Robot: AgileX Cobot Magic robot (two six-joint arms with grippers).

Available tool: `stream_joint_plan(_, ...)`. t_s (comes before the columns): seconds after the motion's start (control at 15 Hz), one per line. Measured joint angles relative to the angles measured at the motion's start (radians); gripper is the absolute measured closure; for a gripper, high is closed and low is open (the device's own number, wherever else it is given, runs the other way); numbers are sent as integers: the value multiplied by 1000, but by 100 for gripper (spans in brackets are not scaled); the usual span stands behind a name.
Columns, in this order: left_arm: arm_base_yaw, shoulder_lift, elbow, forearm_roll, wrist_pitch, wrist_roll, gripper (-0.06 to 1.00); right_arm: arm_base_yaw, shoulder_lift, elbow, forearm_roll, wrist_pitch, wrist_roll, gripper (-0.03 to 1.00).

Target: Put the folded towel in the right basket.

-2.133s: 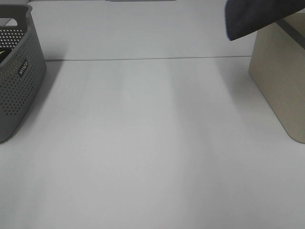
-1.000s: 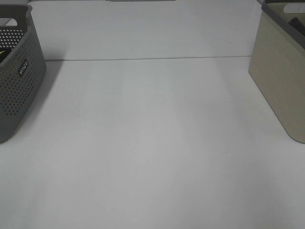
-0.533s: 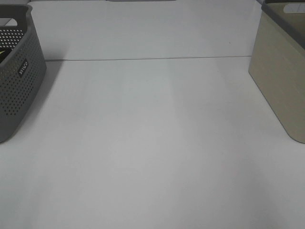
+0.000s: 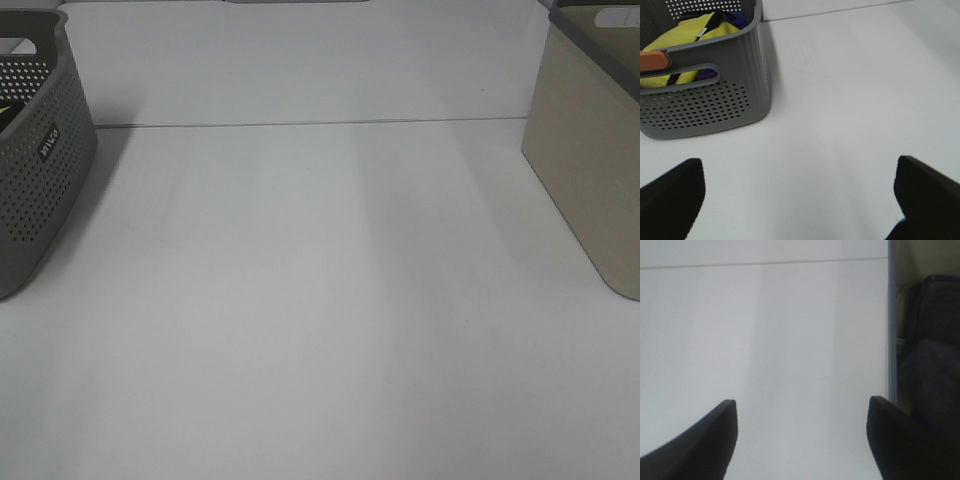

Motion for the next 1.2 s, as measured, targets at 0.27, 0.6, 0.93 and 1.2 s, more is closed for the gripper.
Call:
stream_joint_plan(0.27, 0, 0, 0, 0, 0, 0, -3, 29, -100, 23, -16, 50, 16, 28)
stream_joint_plan(0.6, 0, 0, 0, 0, 0, 0, -3, 29, -401, 293, -127, 51, 32, 28)
stream_joint_plan(0.93, 0, 0, 0, 0, 0, 0, -3, 29, -723, 671, -163, 54, 58, 28)
stream_joint_plan(1.2, 0, 0, 0, 0, 0, 0, -3, 29, -1039, 983, -163, 55, 59, 28)
